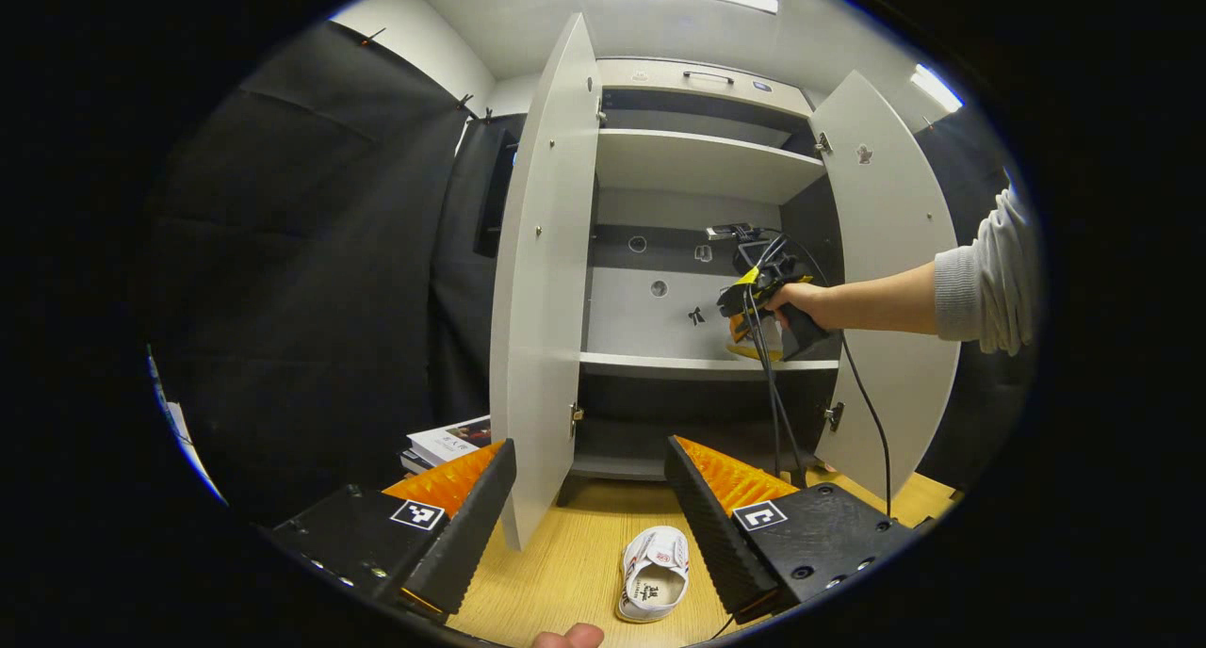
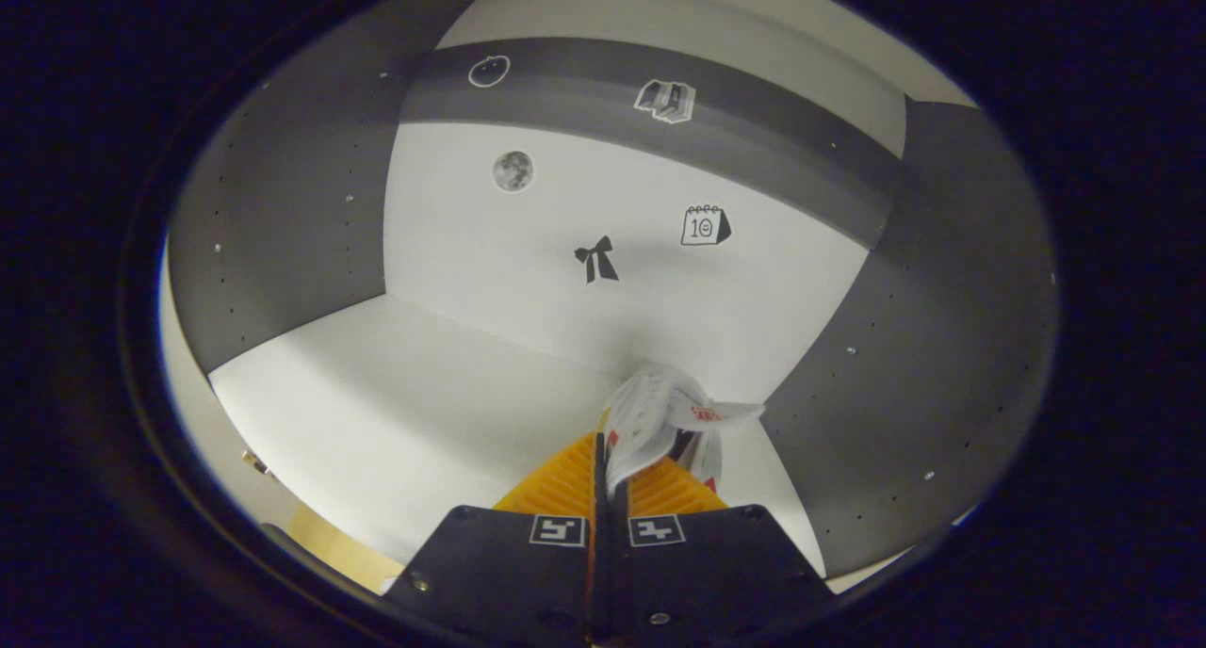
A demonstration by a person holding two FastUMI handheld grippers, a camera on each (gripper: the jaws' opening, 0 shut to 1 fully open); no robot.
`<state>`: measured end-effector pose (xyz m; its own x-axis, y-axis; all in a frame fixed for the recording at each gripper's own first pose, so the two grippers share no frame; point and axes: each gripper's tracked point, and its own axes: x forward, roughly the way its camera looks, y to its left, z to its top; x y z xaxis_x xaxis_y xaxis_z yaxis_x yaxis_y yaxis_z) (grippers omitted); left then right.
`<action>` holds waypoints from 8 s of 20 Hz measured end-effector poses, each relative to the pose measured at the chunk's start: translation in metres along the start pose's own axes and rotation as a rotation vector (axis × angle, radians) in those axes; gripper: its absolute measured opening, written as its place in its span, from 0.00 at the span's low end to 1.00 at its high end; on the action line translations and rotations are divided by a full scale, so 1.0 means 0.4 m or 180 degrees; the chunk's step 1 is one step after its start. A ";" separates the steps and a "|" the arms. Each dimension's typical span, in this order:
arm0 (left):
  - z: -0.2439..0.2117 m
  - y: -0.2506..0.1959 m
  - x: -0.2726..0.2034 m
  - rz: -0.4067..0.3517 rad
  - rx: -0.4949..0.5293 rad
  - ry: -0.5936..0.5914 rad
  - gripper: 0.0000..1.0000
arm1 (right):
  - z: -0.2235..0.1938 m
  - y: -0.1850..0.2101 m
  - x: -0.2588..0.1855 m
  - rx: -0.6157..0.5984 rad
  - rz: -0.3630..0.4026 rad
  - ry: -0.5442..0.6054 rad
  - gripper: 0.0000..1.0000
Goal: Grab one shoe with the right hand and put it into the shoe cabinet, grab the other shoe with the left hand and put it into the shoe cabinet; then close the right door with the right hand and the left door with the left hand.
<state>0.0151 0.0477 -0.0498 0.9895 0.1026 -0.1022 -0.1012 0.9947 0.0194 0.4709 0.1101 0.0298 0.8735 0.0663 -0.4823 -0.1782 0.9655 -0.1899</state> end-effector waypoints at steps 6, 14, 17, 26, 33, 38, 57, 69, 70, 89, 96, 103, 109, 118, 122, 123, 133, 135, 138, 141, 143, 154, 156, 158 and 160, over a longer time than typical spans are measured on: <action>0.002 -0.002 -0.001 -0.0008 -0.0010 -0.0032 0.95 | -0.006 0.010 0.007 -0.0071 -0.0003 0.0114 0.10; 0.011 0.012 -0.002 0.0034 -0.0067 -0.0089 0.95 | 0.028 0.029 -0.055 -0.0116 0.0036 -0.0038 0.55; 0.015 0.005 -0.006 0.0009 -0.0070 -0.0112 0.95 | 0.071 0.016 -0.123 -0.0210 -0.0016 -0.0269 0.62; 0.024 -0.056 -0.015 -0.0213 -0.0066 -0.0151 0.95 | 0.129 -0.007 -0.437 0.0101 0.0221 -0.1079 0.69; 0.029 -0.109 -0.034 -0.0400 -0.0106 -0.0170 0.95 | 0.030 -0.054 -0.675 0.0266 0.0203 -0.1599 0.71; 0.032 -0.147 -0.049 -0.0511 -0.0078 -0.0161 0.95 | -0.123 -0.082 -0.769 0.0512 0.0105 -0.1766 0.71; -0.127 -0.220 -0.062 -0.0693 0.0108 0.0293 0.95 | -0.703 0.038 -0.844 0.0609 -0.0357 -0.1695 0.75; -0.554 -0.115 0.036 -0.0603 0.0305 0.1638 0.96 | -0.784 -0.062 -0.839 0.0710 -0.0557 -0.1526 0.71; -0.585 -0.109 0.045 -0.0596 0.0288 0.1748 0.96 | -0.786 -0.062 -0.838 0.0714 -0.0539 -0.1506 0.72; -0.751 -0.155 0.292 -0.0766 0.0095 0.1939 0.58 | -0.799 -0.104 -0.739 0.0619 -0.0647 -0.1236 0.72; -0.732 -0.123 0.273 -0.0506 0.0029 0.1910 0.01 | -0.797 -0.085 -0.728 0.0545 -0.0604 -0.1214 0.72; -0.380 -0.143 0.160 -0.0452 -0.0085 0.1329 0.01 | -0.763 -0.029 -0.712 0.0495 -0.0379 -0.1299 0.71; 0.055 -0.200 0.261 -0.0541 -0.0094 0.0510 0.01 | -0.736 0.013 -0.732 0.0403 -0.0222 -0.1437 0.76; 0.250 -0.253 0.748 -0.0387 -0.0262 0.0928 0.01 | -0.741 -0.026 -0.775 0.0462 -0.0352 -0.1520 0.72; 0.170 -0.254 0.903 -0.0163 -0.0121 0.1406 0.01 | -0.759 -0.053 -0.783 0.0572 -0.0427 -0.1439 0.71; 0.148 -0.249 0.941 -0.0114 -0.0086 0.1487 0.01 | -0.759 -0.057 -0.788 0.0604 -0.0442 -0.1423 0.72; 0.000 -0.253 1.072 0.0021 0.0013 0.1986 0.01 | -0.782 -0.071 -0.785 0.0625 -0.0568 -0.1268 0.76; -0.010 -0.254 1.078 -0.0002 0.0028 0.2047 0.01 | -0.778 -0.064 -0.779 0.0609 -0.0545 -0.1264 0.72; -0.021 -0.258 1.076 -0.0002 -0.0018 0.2126 0.29 | -0.773 -0.061 -0.769 0.0593 -0.0530 -0.1256 0.76; -0.013 -0.260 1.068 -0.0036 -0.0055 0.2136 0.23 | -0.769 -0.059 -0.763 0.0579 -0.0514 -0.1252 0.76; 0.005 -0.256 1.045 -0.0043 -0.0107 0.2168 0.27 | -0.767 -0.056 -0.759 0.0578 -0.0493 -0.1249 0.71; 0.298 -0.238 0.732 -0.0629 -0.0508 0.1093 0.59 | -0.747 -0.020 -0.762 0.0559 -0.0299 -0.1306 0.72; 0.327 -0.218 0.639 -0.0682 -0.0460 0.0749 0.60 | -0.743 -0.017 -0.771 0.0547 -0.0273 -0.1321 0.72; 0.363 -0.194 0.542 -0.0657 -0.0310 0.0276 0.59 | -0.741 -0.017 -0.782 0.0547 -0.0256 -0.1335 0.72; 0.351 -0.169 0.447 -0.0569 -0.0132 0.0072 0.60 | -0.744 -0.016 -0.794 0.0536 -0.0256 -0.1339 0.78</action>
<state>0.2136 -0.0025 0.0704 0.9895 -0.0761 -0.1229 0.0714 0.9966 -0.0420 0.0596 0.0077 -0.0703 0.9957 0.0524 -0.0762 -0.0566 0.9969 -0.0541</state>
